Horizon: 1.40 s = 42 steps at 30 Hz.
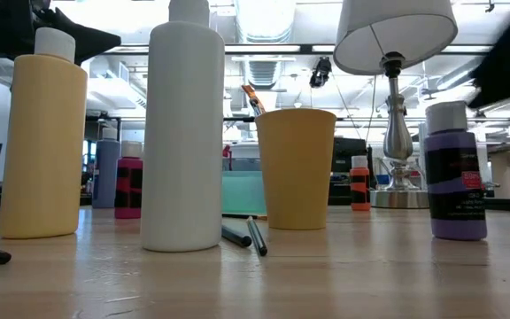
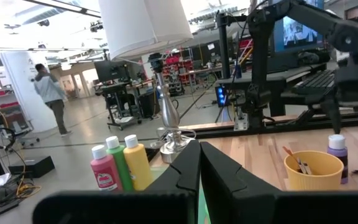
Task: Pick & Place Paint Supplies
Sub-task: Put the large purple paint bottle into the green bin
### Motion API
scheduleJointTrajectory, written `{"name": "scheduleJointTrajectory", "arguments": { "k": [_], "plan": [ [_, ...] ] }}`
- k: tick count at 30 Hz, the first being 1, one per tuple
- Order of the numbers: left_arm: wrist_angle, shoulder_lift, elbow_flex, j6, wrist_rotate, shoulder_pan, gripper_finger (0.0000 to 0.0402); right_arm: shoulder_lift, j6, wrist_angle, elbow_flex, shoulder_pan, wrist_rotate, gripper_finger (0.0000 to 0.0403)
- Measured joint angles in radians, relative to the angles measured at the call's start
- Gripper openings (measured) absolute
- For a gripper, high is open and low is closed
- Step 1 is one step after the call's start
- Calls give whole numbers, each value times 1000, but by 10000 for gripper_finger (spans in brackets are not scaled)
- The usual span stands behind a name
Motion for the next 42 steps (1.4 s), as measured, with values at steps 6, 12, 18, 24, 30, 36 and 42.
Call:
{"name": "scheduleJointTrajectory", "arguments": {
  "k": [6,12,18,24,30,36,42],
  "plan": [
    [-3,0,0,0,0,0,16,-88,-226,-25,64,-53,10,259],
    [-8,0,0,0,0,0,16,-156,-364,-18,122,-121,108,252],
    [-10,0,0,0,0,0,16,-191,-725,-21,136,-200,64,232],
    [-13,0,0,0,0,0,16,-336,-798,-89,44,-333,80,220],
    [-13,0,0,0,0,0,16,-653,-929,86,-217,-355,78,221],
    [-14,0,0,0,0,0,16,-967,-1191,423,-520,-372,-89,214],
    [-15,0,0,0,0,0,16,-1196,-1411,593,-711,-373,-64,206]
  ]
}}
